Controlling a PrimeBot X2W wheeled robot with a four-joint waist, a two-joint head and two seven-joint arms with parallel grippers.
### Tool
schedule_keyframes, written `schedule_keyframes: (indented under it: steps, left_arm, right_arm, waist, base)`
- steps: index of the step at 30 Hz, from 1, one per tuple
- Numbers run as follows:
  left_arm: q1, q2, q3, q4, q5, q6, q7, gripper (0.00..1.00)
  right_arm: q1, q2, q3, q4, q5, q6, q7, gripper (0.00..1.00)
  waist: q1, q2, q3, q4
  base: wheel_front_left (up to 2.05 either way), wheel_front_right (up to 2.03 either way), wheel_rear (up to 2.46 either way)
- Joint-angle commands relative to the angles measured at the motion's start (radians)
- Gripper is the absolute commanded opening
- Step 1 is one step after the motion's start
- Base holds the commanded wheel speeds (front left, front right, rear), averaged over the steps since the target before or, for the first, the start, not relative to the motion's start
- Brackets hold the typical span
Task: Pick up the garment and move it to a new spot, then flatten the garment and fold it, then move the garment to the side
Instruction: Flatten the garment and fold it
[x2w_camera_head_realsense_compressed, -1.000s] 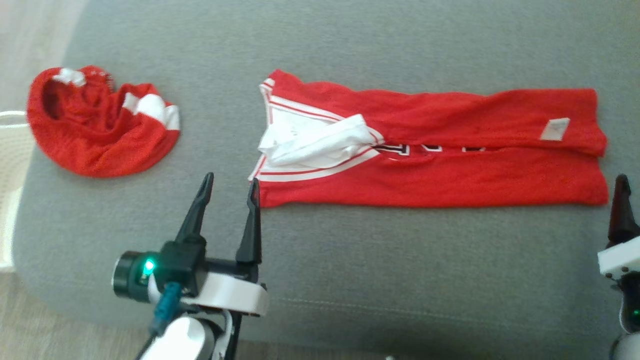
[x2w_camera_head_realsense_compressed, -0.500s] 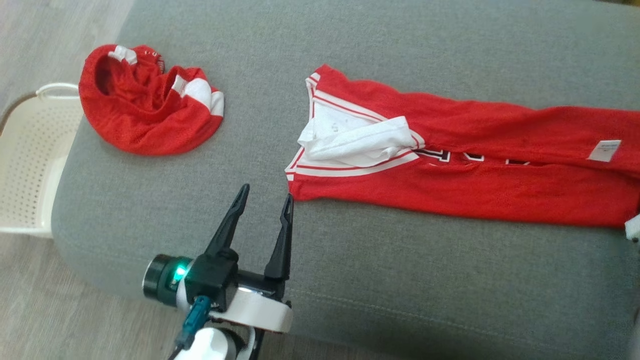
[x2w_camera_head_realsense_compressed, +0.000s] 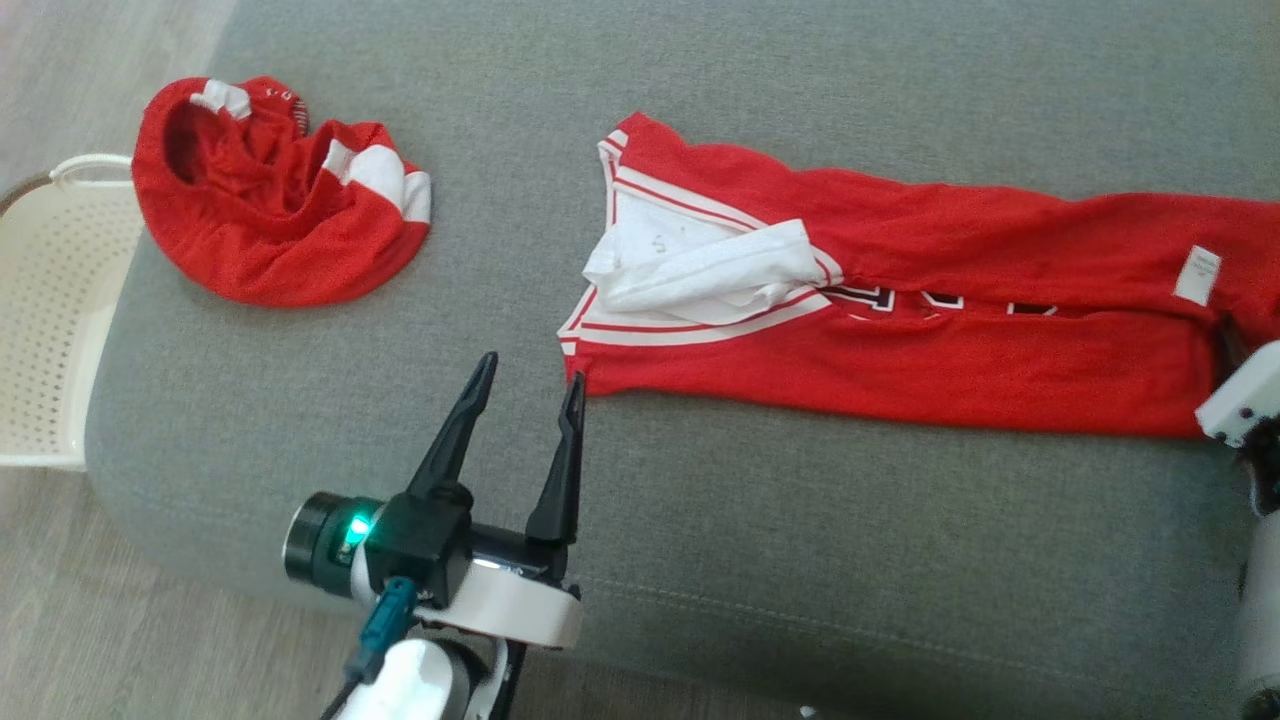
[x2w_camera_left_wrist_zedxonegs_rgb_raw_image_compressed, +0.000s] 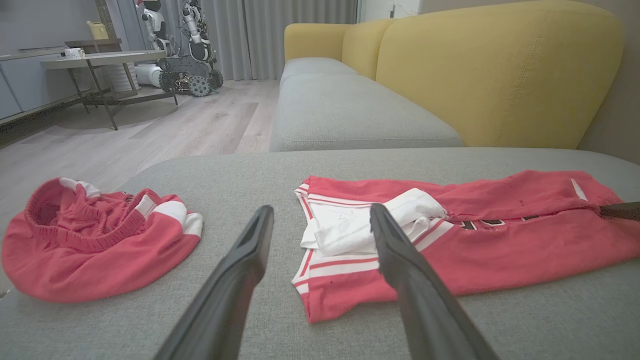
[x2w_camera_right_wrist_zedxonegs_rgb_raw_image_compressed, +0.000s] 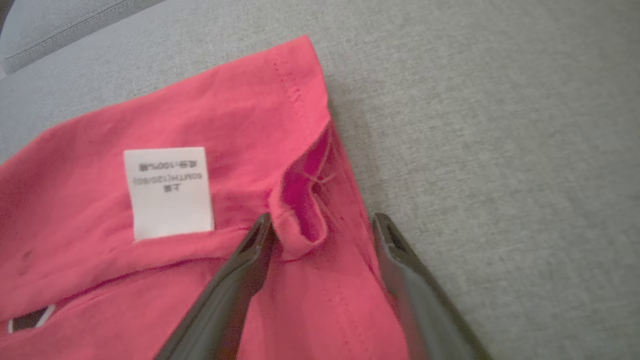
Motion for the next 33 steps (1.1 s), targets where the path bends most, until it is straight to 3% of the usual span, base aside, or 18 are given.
schedule_keyframes:
  steps: [1,12,22,26,33]
  left_arm:
    - [-0.02,-0.006,0.041,-0.03,0.009,-0.005,-0.012,1.0]
    - [-0.01,-0.018,0.08,-0.039,0.033,-0.027,-0.012,1.0]
    - [-0.017,-0.023,0.102,-0.049,0.051,-0.05,-0.012,1.0]
    - [-0.024,-0.025,0.104,-0.04,0.054,-0.059,-0.012,1.0]
    - [-0.033,-0.031,0.1,-0.019,0.049,-0.065,-0.012,1.0]
  right_arm:
    - [0.014,0.03,0.065,0.012,0.039,0.007,0.028,0.0]
    - [0.032,-0.054,0.137,-0.144,0.131,0.007,-0.034,0.0]
    - [0.074,-0.158,0.135,-0.464,0.076,0.007,0.104,0.0]
    - [0.098,-0.143,0.147,-0.605,0.082,0.007,0.193,0.0]
    - [0.161,-0.073,0.259,-0.823,0.166,0.007,0.297,0.0]
  waist:
    - [0.0001,0.0,-0.001,-0.007]
    - [0.0001,0.0,-0.001,-0.091]
    - [0.0001,0.0,0.021,-0.175]
    - [0.0001,0.0,0.022,-0.184]
    - [0.0001,0.0,0.005,-0.168]
  base:
    - [0.0,0.0,0.0]
    - [0.0,0.0,0.0]
    - [0.0,0.0,0.0]
    - [0.0,0.0,0.0]
    - [0.0,0.0,0.0]
